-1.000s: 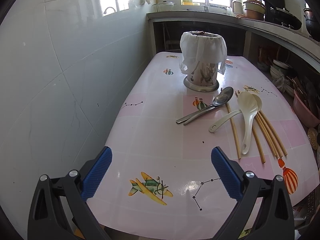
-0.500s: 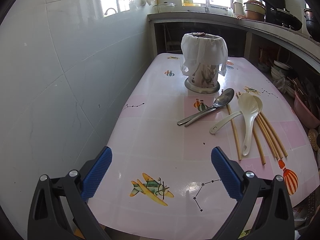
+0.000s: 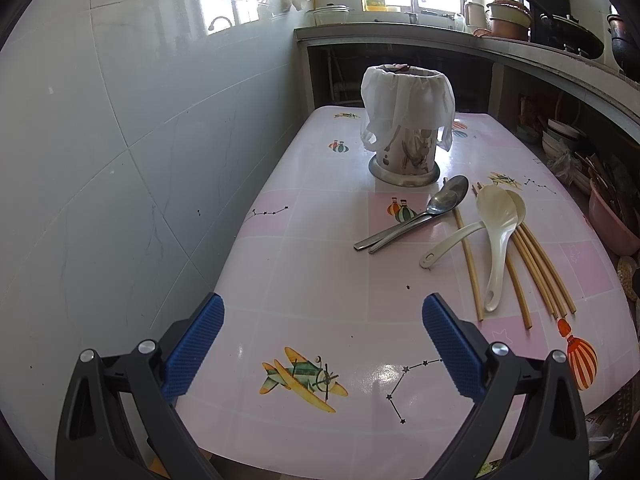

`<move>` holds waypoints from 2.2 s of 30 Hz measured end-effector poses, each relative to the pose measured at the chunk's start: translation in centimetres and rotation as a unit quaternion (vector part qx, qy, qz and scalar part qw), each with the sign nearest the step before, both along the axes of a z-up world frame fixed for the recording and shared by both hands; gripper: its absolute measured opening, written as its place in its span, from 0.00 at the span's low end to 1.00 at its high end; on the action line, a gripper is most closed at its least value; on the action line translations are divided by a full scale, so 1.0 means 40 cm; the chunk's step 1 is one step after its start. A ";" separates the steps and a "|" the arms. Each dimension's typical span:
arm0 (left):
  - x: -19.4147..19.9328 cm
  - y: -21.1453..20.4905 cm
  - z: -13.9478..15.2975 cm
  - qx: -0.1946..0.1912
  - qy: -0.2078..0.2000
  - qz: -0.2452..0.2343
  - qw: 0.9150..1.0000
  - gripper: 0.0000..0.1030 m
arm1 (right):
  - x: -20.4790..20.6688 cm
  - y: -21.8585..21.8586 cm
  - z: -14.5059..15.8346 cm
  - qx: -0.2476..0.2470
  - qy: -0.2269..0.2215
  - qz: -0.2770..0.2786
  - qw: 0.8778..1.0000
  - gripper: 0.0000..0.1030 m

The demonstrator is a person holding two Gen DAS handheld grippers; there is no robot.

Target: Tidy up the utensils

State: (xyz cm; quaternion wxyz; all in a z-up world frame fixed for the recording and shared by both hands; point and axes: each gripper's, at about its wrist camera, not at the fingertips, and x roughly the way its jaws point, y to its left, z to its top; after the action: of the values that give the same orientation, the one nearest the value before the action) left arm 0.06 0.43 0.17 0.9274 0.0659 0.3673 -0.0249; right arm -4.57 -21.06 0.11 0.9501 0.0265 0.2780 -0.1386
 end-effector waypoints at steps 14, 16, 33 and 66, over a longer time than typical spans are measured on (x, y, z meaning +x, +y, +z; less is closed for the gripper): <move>0.002 -0.003 -0.004 0.002 0.001 0.001 1.000 0.95 | 0.018 0.015 -0.050 0.054 0.056 0.025 0.997 0.92; 0.004 -0.002 -0.005 0.001 0.002 0.001 1.000 0.95 | 0.019 0.017 -0.051 0.056 0.059 0.026 0.996 0.92; 0.005 -0.003 -0.007 0.002 0.002 0.002 1.000 0.95 | 0.021 0.015 -0.055 0.058 0.066 0.026 0.996 0.92; 0.153 -0.032 0.007 0.013 0.012 0.005 1.000 0.95 | 0.165 -0.025 -0.022 0.035 0.056 0.004 0.998 0.92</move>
State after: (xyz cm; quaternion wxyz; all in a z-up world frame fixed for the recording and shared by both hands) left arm 6.16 -0.84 0.45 0.9221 0.0762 0.3791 -0.0161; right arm 2.03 -22.06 -0.79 0.9322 0.0506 0.3353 -0.1267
